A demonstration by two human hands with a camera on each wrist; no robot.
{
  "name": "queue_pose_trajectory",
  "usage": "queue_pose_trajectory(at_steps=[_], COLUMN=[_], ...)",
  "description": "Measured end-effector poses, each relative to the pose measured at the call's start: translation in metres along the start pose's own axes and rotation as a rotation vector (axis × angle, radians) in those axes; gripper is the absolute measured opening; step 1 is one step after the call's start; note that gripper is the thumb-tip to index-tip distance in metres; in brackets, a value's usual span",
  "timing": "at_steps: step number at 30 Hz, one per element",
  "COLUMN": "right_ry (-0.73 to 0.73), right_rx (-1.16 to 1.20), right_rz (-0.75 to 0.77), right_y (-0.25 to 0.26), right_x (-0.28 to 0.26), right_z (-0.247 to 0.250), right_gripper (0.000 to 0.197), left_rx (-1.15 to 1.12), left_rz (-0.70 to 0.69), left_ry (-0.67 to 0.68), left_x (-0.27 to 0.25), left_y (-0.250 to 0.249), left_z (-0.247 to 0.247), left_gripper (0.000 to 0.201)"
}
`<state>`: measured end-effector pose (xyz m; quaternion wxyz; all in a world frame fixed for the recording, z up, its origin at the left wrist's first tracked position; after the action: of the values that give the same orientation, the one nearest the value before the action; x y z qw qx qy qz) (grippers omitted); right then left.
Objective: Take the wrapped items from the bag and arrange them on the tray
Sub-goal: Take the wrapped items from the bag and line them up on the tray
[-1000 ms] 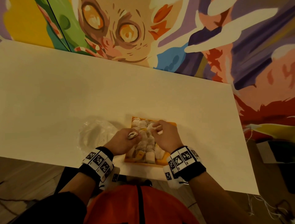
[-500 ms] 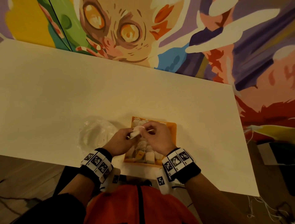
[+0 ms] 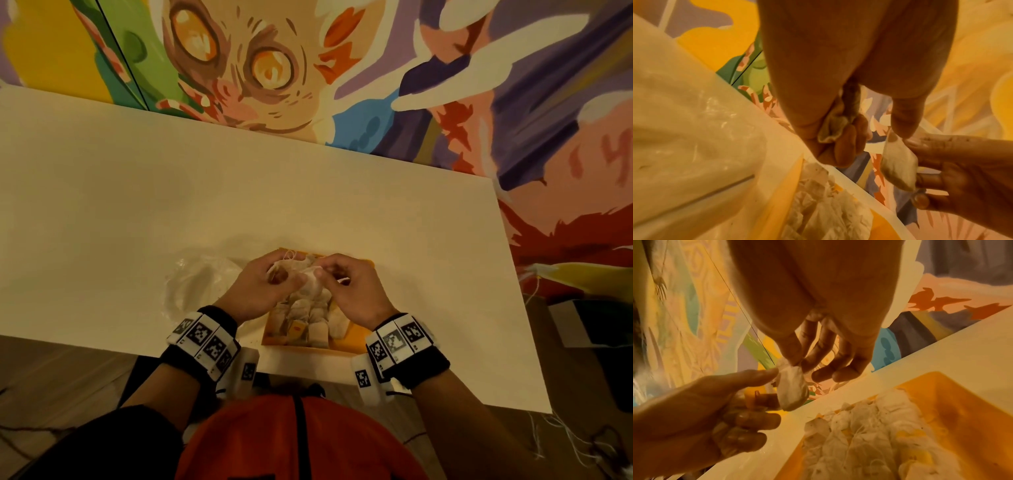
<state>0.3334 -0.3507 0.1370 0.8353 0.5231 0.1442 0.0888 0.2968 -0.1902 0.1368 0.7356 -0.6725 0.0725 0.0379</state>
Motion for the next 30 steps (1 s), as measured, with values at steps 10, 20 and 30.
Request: queue_pose_trajectory(at_steps=[10, 20, 30], right_ry=[0.072, 0.115, 0.33], right_rx=[-0.042, -0.449, -0.7], right_rz=[-0.034, -0.282, -0.512], right_y=[-0.014, -0.054, -0.072], right_x=[-0.008, -0.017, -0.032], right_z=[-0.006, 0.019, -0.001], right_gripper=[0.014, 0.009, 0.015], left_rx=[0.145, 0.123, 0.216], left_rz=[-0.078, 0.178, 0.166], left_ry=[-0.013, 0.01, 0.045], left_x=[0.001, -0.007, -0.007], left_y=[0.003, 0.041, 0.047], left_z=[-0.01, -0.011, -0.014], left_gripper=[0.018, 0.023, 0.033])
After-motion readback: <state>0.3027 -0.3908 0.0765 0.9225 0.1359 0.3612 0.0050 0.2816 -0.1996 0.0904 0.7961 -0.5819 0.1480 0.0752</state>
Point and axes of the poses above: each hand's wrist, its own x-axis towards the middle knuckle, its own z-axis out of the back of the hand, y = z × x, the point moved 7 cm from there along x, towards the middle knuckle, and after that the axes turned 3 degrees about -z, right-handed, at the moved point
